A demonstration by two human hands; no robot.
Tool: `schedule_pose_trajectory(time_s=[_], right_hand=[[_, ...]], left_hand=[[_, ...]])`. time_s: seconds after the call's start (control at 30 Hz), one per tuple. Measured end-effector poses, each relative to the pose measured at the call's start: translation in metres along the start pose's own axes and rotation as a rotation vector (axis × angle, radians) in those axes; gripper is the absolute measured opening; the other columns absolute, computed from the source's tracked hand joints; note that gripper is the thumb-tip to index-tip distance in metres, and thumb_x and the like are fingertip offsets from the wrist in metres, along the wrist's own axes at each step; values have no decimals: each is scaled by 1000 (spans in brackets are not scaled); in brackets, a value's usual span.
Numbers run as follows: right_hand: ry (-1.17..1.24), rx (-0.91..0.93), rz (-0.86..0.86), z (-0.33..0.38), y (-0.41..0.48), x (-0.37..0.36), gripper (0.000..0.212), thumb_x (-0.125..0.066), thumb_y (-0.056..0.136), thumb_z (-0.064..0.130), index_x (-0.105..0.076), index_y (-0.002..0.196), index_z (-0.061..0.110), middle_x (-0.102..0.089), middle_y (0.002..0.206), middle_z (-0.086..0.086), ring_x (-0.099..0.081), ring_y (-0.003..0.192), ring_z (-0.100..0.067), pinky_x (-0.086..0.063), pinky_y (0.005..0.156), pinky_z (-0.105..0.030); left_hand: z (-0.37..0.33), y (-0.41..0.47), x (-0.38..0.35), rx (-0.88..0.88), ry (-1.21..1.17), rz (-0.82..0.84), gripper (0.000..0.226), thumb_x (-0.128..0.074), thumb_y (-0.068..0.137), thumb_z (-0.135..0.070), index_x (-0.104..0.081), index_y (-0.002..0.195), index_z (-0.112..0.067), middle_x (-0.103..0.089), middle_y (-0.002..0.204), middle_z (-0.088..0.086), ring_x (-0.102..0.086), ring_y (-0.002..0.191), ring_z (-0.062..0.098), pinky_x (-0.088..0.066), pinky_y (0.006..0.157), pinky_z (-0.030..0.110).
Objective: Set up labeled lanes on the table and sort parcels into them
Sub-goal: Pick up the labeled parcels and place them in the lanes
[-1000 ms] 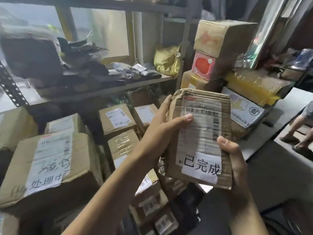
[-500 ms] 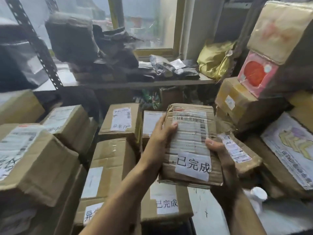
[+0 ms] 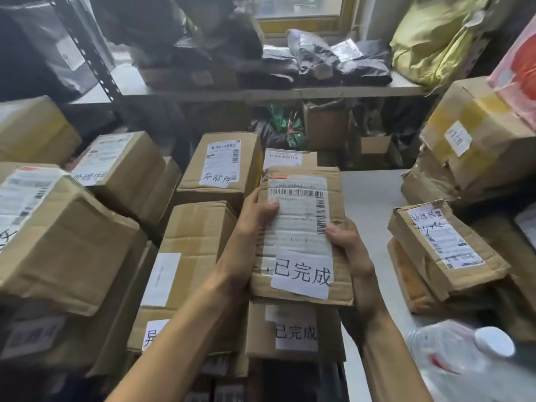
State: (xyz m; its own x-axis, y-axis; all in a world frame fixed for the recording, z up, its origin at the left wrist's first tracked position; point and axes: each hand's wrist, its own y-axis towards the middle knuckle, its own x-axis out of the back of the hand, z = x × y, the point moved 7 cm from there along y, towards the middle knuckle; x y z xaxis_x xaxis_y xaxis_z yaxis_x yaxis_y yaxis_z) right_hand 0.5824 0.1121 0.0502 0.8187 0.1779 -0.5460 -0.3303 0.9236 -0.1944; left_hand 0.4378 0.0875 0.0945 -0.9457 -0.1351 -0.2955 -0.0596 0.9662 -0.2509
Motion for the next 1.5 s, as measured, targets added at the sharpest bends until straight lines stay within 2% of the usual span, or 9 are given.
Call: schedule_pose_trajectory(time_s=[0.17,0.27,0.37,0.63,0.93,1.07,1.27,1.37,1.5], right_hand=[[-45,-18,-4,-11,-14,-14,80,-73,78,33,-44,150,13,-63,136,-20,-64,120,-44,-46,106,-62],[-136,13,13,-11,-28,-23,62,-61,86,34,-49,145,20,-69,129,-14,-71,111,-38,-60,87,-49],[-175,-11,-6,-14,-38,-23,58,-59,83,34,-52,139,20,-74,119,-11,-75,100,-34,-63,66,-33],[-277,-40,-67,-8,-35,-23,38,-56,102,24,-53,139,22,-76,114,-6,-77,91,-28,-59,58,-23],[-477,-11,-147,4,-44,-20,38,-55,103,30,-53,141,26,-73,121,3,-75,100,-16,-63,75,-29],[-728,241,-219,28,-58,-26,36,-56,104,26,-56,140,29,-65,132,12,-68,112,-7,-61,82,-26],[-915,462,6,58,-78,-82,33,-51,95,43,-63,125,44,-54,121,41,-56,123,0,-54,102,-33],[-917,487,156,55,-88,-112,24,-53,99,35,-62,114,52,-56,107,51,-55,116,16,-48,95,-17],[-783,503,380,35,-107,-178,31,-52,105,12,-67,126,28,-64,116,29,-59,112,15,-45,89,-5]], left_hand=[[6,-15,14,-13,-16,-29,64,-61,83,-40,-50,141,-16,-70,125,15,-72,108,32,-62,83,40],[14,-19,19,18,-14,-47,58,-65,88,-39,-51,139,-17,-71,122,17,-72,106,33,-63,77,36],[26,-19,20,41,32,-51,56,-61,91,-44,-50,141,-20,-72,121,12,-73,106,30,-62,81,37],[26,-17,19,83,69,-96,43,-55,98,-38,-56,136,-19,-74,119,11,-73,106,30,-59,93,45],[13,-19,27,68,202,-158,66,-60,96,-36,-34,155,-24,-60,140,2,-65,116,18,-54,98,37],[-1,-27,24,10,374,-169,49,-51,102,-28,-41,150,-23,-58,140,-3,-58,120,13,-48,96,29],[-37,-77,17,-126,464,-221,39,-45,104,-15,-52,143,-16,-59,132,-3,-55,117,10,-45,106,32],[-57,-112,25,-237,461,-249,30,-43,104,-12,-65,118,-27,-68,123,-7,-62,115,8,-48,103,31],[-84,-171,56,-384,388,-298,34,-48,94,-27,-67,123,-28,-70,126,-1,-68,116,15,-52,101,35]])
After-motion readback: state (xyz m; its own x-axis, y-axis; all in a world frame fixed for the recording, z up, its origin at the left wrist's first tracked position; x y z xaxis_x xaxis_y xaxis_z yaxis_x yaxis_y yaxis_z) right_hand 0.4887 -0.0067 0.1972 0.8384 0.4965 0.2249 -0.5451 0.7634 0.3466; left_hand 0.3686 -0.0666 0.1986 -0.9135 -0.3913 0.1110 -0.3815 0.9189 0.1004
